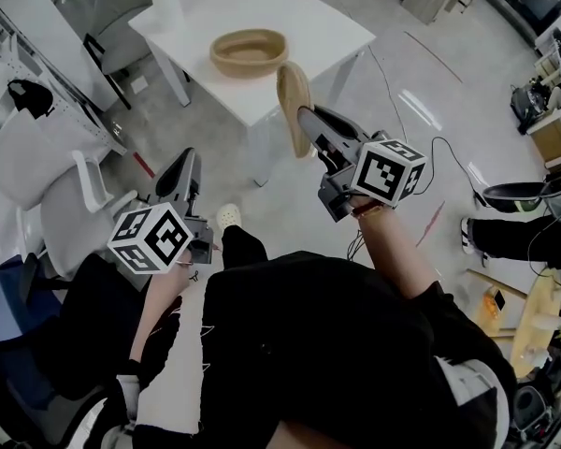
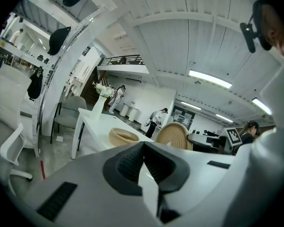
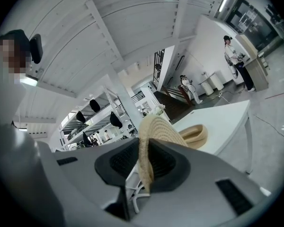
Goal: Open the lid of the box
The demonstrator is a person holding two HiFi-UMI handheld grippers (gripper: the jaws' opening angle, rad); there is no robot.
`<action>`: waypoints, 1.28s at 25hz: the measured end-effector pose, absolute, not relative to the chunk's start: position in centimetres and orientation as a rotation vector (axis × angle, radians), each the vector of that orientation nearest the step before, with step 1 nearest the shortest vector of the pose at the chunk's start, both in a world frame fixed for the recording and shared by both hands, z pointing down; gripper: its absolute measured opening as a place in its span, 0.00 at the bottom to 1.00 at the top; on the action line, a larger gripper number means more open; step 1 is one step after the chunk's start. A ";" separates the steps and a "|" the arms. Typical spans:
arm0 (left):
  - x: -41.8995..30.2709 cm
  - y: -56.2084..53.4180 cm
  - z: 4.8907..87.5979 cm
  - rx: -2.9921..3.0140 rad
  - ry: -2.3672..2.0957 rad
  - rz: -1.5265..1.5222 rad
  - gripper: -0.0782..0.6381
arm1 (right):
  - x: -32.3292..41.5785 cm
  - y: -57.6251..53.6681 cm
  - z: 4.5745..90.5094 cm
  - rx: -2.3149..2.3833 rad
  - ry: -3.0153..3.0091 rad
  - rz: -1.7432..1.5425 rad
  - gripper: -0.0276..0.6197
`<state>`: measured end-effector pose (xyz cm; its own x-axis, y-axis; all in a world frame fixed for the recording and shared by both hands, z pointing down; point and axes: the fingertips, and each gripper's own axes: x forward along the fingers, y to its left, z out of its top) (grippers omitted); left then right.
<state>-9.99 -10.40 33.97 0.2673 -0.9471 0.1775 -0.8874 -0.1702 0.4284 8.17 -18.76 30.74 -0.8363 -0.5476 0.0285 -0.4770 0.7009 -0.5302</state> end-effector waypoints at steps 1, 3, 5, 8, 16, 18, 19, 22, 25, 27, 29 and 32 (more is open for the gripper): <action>-10.0 -10.1 34.0 2.091 -1.663 -0.180 0.12 | 8.0 -18.6 30.5 -0.839 2.775 -0.796 0.15; -10.2 -9.5 34.2 2.080 -1.677 -0.178 0.12 | 7.7 -18.1 30.2 -0.830 2.773 -0.779 0.15; -10.4 -9.0 34.3 2.069 -1.689 -0.179 0.12 | 7.2 -17.8 29.9 -0.807 2.765 -0.785 0.15; -10.4 -8.4 34.4 2.061 -1.698 -0.179 0.12 | 6.4 -17.3 29.9 -0.773 2.761 -0.808 0.15; -10.3 -7.0 35.1 2.050 -1.691 -0.153 0.12 | 4.9 -16.1 31.2 -0.744 2.788 -0.850 0.15; -10.4 -6.7 35.4 2.042 -1.688 -0.150 0.12 | 4.6 -15.8 31.6 -0.746 2.796 -0.861 0.15; -10.4 -6.6 35.5 2.038 -1.687 -0.150 0.12 | 4.6 -15.7 31.8 -0.747 2.801 -0.865 0.15; -10.4 -6.4 35.8 2.031 -1.684 -0.150 0.12 | 4.5 -15.4 32.5 -0.753 2.821 -0.875 0.15; -10.2 -6.3 36.1 2.025 -1.680 -0.153 0.12 | 4.6 -15.1 33.2 -0.760 2.848 -0.878 0.16; -10.1 -6.3 36.2 2.023 -1.676 -0.153 0.12 | 4.6 -15.0 33.4 -0.764 2.856 -0.877 0.16; -10.2 -6.5 36.4 2.019 -1.673 -0.154 0.12 | 4.6 -15.0 33.6 -0.765 2.857 -0.882 0.16; -10.1 -6.7 36.6 2.016 -1.665 -0.153 0.12 | 4.8 -14.9 34.0 -0.769 2.858 -0.893 0.16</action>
<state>-10.10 -6.71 36.62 0.2394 -0.9425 0.2333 -0.8844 -0.1125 0.4530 4.80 -14.90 33.96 -0.8750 -0.4741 0.0976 -0.4453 0.7094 -0.5463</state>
